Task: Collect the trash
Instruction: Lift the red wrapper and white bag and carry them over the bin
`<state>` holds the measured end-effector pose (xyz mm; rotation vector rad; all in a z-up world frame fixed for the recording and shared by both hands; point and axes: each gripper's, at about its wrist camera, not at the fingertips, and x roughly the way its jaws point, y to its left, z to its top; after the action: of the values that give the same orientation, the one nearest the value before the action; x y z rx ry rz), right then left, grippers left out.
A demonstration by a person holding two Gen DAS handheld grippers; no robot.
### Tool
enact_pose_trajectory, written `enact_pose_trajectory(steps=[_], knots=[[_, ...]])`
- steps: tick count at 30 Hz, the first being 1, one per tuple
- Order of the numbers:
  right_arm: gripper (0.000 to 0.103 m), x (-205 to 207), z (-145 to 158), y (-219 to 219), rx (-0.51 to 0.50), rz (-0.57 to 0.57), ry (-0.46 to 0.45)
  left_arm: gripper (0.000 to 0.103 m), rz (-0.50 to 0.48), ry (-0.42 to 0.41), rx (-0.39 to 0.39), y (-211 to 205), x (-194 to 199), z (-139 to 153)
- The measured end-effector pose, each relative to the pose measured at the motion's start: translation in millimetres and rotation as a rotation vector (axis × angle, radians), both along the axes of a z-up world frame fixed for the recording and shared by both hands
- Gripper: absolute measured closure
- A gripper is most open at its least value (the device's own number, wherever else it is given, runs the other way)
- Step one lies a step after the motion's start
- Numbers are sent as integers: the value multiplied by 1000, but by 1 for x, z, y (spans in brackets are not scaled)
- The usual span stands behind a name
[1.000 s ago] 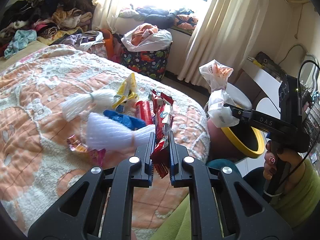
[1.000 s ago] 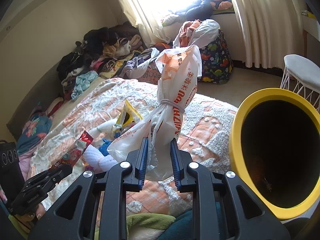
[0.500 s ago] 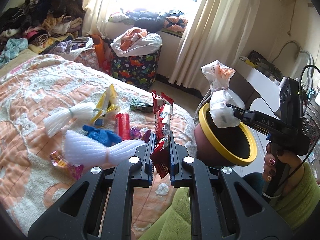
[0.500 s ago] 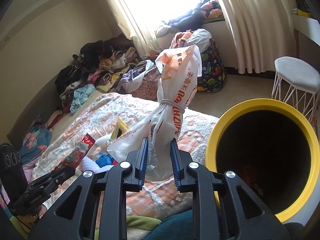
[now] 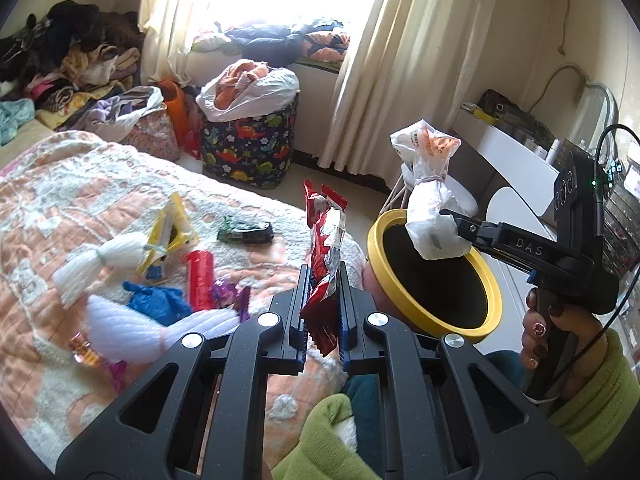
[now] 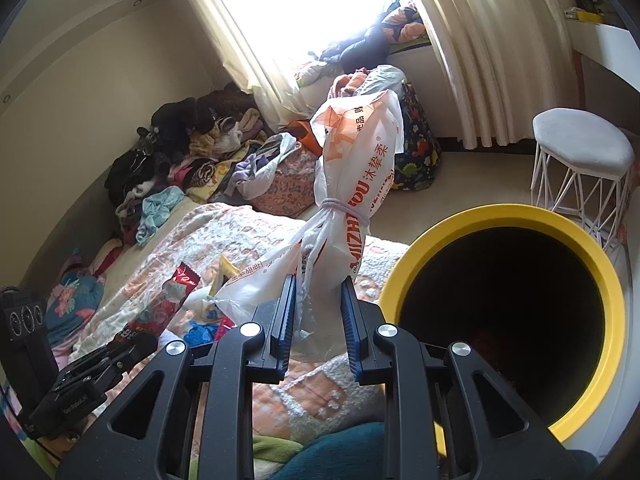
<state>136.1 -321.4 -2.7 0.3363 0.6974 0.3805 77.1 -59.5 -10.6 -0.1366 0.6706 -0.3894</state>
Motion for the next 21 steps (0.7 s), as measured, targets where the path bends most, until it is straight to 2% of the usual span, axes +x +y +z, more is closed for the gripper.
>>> enact_pose_trajectory(steps=[21], knots=[[82,0,-7,-44,11,-114,16,96,-81,-5,-3,-66,34,-2]])
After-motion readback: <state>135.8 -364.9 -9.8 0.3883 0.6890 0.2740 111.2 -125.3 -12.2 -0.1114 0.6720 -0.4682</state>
